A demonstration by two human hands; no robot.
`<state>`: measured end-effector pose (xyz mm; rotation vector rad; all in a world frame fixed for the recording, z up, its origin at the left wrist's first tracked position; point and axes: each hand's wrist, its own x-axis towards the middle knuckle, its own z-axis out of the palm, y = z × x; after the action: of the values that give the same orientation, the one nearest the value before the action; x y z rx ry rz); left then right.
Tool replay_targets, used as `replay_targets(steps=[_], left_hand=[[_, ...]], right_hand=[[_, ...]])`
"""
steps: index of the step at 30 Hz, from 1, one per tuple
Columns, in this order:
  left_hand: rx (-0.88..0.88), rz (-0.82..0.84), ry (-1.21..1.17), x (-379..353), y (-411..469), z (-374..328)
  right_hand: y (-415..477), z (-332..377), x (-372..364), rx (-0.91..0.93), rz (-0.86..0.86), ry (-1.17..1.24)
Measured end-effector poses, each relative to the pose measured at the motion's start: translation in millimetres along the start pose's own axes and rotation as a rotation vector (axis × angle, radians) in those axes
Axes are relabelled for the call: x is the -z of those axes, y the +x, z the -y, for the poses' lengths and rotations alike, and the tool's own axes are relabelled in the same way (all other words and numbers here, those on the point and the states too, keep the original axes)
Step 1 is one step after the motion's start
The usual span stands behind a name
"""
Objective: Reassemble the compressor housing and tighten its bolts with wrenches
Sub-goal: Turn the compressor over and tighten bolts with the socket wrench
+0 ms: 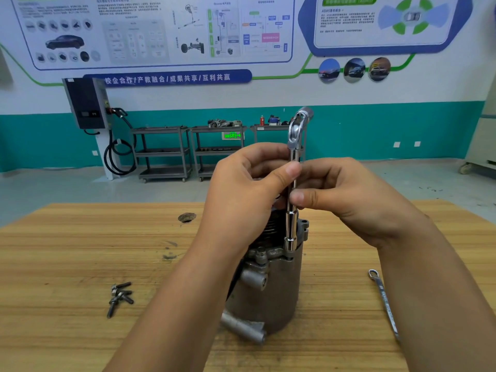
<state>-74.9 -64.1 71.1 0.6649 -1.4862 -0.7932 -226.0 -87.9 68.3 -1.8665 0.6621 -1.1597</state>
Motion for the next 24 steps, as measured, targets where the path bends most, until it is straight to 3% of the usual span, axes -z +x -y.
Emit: replay_targets(steps=[8,14,19,24], left_hand=[[-0.062,-0.088,0.054,-10,0,-3],[-0.133,-0.16,0.324,-17,22,-22],[-0.169,-0.104,0.523,-18,31,-30],[-0.165,-0.08,0.568,-20,29,-34]], right_hand=[[3,0,-1,0.045,0.019,-0.05],[5,-2,0,0.029,0.017,-0.092],[4,-3,1,0.028,-0.007,-0.143],[4,-3,-2,0.026,0.005,-0.123]])
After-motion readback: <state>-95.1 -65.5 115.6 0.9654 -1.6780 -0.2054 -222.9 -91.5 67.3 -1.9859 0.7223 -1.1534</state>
